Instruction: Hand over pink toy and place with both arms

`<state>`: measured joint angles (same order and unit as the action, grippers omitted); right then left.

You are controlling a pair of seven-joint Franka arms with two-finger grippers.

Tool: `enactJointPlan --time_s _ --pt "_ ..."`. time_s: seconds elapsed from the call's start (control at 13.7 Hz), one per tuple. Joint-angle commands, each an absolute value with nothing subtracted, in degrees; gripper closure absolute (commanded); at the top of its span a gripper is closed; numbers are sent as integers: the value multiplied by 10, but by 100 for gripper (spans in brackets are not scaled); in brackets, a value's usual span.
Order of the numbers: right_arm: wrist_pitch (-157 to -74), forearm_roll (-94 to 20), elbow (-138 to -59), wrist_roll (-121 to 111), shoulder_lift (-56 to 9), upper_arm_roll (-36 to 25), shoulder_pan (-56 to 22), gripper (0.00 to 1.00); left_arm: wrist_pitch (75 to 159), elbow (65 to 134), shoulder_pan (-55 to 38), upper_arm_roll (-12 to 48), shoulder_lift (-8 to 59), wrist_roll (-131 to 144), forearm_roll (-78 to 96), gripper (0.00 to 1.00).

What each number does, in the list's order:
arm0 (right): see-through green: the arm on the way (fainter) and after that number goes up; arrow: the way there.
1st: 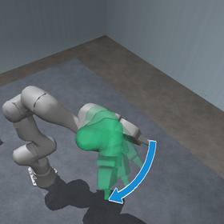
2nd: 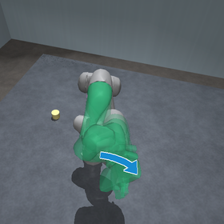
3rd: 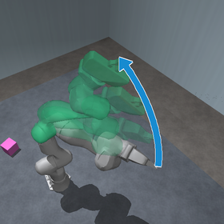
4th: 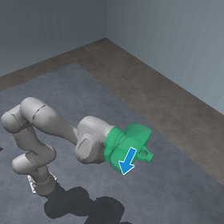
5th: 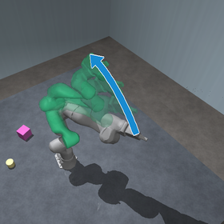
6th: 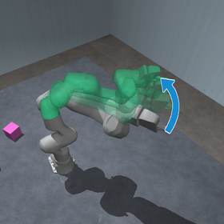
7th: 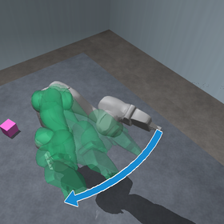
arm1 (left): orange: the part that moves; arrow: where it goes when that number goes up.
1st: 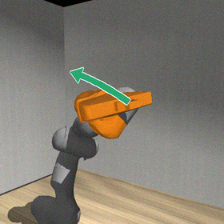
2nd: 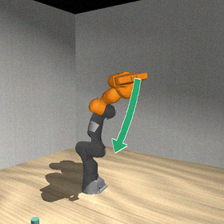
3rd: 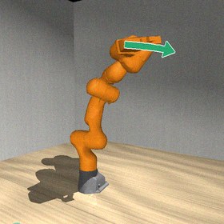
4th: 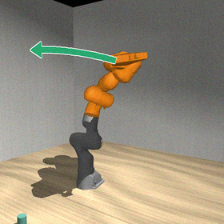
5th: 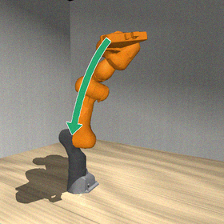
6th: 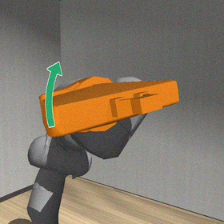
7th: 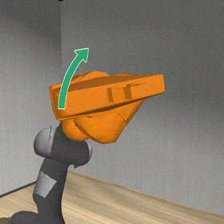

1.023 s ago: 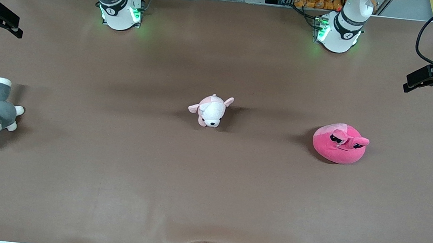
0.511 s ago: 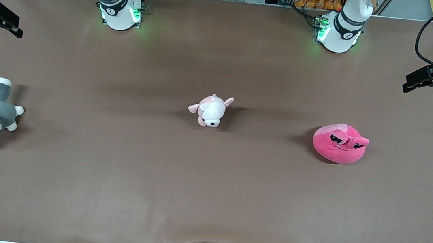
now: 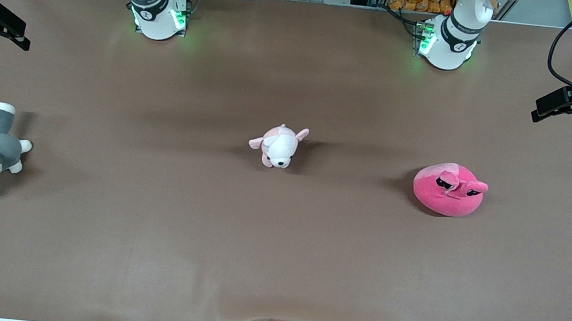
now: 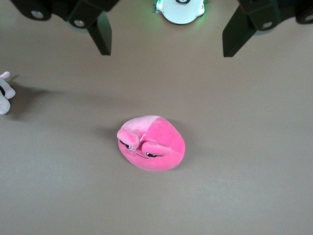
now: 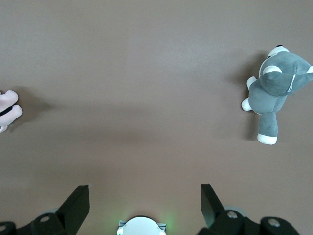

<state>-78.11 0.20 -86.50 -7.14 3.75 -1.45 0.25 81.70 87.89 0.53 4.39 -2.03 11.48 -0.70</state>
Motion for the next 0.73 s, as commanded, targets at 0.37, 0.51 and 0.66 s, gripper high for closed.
enactJointPlan --time_s 0.37,0.51,0.66 --pt "-777 2 -865 -68 42 -14 6 0 802 873 4 44 -11 127 -13 0" --pt "-777 2 -865 -68 42 -14 5 0 809 890 6 42 -10 141 -13 0" --pt "-777 2 -865 -68 42 -14 6 0 816 896 10 41 -5 191 -13 0"
